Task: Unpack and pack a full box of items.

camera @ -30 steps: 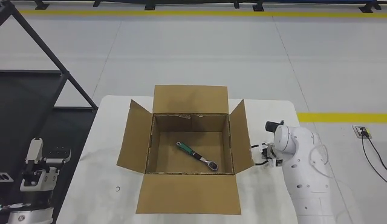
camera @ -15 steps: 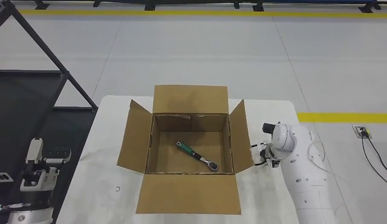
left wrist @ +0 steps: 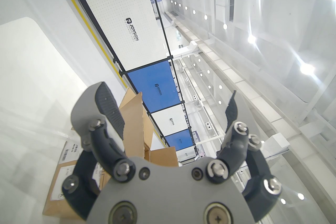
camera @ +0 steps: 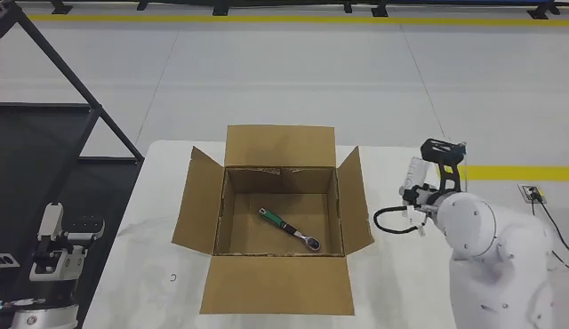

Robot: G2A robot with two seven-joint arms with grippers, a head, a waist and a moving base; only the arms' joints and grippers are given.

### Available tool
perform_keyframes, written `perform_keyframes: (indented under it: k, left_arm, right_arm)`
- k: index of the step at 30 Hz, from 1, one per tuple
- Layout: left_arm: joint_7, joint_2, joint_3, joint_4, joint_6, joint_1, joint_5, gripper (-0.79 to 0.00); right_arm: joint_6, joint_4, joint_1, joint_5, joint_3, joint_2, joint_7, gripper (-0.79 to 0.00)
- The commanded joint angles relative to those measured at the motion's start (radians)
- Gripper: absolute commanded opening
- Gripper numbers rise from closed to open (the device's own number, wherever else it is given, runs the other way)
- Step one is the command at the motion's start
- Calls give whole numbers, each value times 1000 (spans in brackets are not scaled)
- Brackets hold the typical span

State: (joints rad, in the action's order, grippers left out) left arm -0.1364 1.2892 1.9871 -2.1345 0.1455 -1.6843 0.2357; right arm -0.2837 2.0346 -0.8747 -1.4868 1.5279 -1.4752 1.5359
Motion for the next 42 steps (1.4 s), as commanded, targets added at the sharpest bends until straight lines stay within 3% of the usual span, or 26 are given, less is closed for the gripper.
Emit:
perform_keyframes:
  k: [1,5,8,16,21,29,38,42]
  left_arm:
    - [0,0,0,0,0,0,0,0]
    - [0,0,0,0,0,0,0,0]
    - [0,0,0,0,0,0,0,0]
    - [0,0,0,0,0,0,0,0]
    - [0,0,0,0,0,0,0,0]
    - [0,0,0,0,0,0,0,0]
    - [0,0,0,0,0,0,0,0]
    - [0,0,0,0,0,0,0,0]
  right_arm:
    - [11,95,17,-12,-70,-3,0,-785]
    - [87,149,96,12,-221,-10,0,-785]
    - [188,83,195,91,-351,-20,0,-785]
    - [311,-484,535,329,-655,-75,0,-785]
    - [450,-838,686,473,-807,-123,0,-785]
    - [535,-1138,764,586,-926,-186,-9,-785]
    - [552,-1426,784,585,-1008,-260,-146,-785]
    - [571,-1532,798,614,-1014,-291,-204,-717]
